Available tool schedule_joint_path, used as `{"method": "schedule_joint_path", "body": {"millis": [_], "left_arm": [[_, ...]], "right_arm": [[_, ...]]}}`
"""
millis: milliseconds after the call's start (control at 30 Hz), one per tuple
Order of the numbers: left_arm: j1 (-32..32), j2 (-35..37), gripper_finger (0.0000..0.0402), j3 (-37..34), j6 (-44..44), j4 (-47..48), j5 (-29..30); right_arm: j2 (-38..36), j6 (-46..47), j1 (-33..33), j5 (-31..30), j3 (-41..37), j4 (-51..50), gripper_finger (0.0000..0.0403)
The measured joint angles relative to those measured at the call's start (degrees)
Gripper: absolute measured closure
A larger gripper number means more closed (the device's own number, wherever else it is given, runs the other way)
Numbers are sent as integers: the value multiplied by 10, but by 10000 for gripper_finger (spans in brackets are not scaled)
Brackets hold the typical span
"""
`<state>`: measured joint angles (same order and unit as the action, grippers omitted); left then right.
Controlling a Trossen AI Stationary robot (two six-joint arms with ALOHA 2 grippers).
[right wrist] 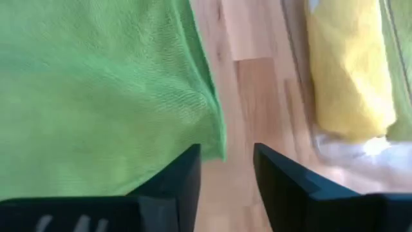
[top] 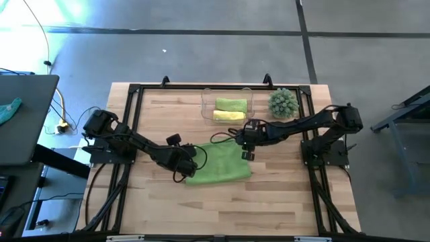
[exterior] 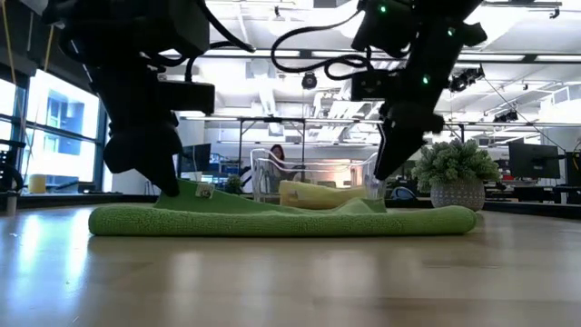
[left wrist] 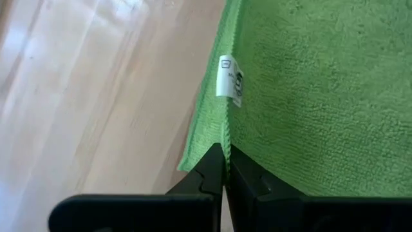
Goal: Roll microfiber towels into tight, uniform cylinder then place into a basket
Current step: Fold the green microfiber towel
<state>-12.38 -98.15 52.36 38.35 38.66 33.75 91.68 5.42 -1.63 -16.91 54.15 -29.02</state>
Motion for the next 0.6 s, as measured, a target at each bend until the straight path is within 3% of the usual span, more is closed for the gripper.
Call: {"method": "schedule_joint_path", "body": {"millis": [200, 600], "left_arm": [[0, 0, 401, 0, 3, 1, -1], [0, 0, 391, 0, 31, 17, 6]], "right_arm": [[5, 97, -26, 99, -5, 32, 255], [61, 134, -78, 48, -26, 73, 265]]}}
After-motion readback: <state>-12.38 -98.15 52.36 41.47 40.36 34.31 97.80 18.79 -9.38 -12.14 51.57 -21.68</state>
